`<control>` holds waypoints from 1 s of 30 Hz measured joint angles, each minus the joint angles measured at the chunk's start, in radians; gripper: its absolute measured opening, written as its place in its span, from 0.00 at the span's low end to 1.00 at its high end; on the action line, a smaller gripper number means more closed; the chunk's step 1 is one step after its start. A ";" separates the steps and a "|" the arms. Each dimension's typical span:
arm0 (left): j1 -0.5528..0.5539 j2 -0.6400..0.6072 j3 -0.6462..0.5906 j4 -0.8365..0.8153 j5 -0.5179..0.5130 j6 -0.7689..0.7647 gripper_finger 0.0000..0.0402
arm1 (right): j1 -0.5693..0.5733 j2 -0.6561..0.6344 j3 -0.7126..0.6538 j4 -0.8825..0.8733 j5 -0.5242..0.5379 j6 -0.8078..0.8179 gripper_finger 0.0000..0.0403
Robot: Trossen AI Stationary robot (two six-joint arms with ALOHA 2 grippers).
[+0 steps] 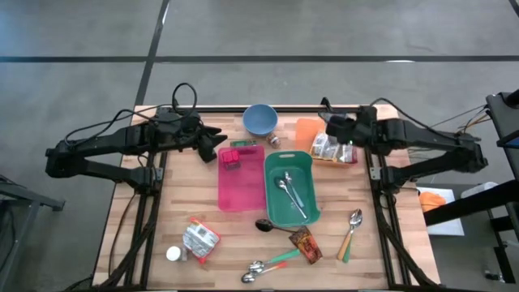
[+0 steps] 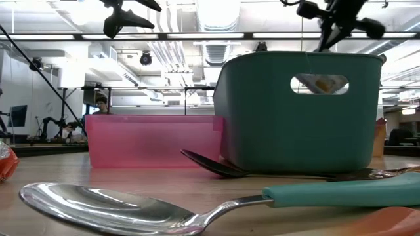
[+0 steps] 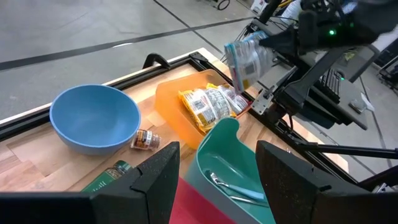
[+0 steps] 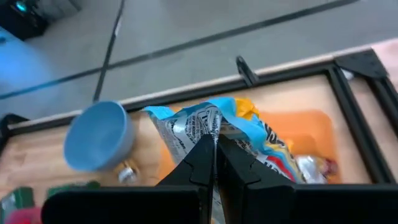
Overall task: Pick & Place Food Item
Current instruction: Put the blue noodle pack into the orange bin
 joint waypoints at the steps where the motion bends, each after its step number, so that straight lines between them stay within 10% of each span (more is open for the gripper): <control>1: 0.000 0.000 0.000 0.000 0.000 0.000 0.53 | -0.019 0.003 -0.002 0.035 0.000 -0.031 0.02; 30: 0.000 0.000 0.000 0.006 0.000 0.000 0.53 | -0.141 0.394 -0.005 0.265 -0.145 -0.065 0.02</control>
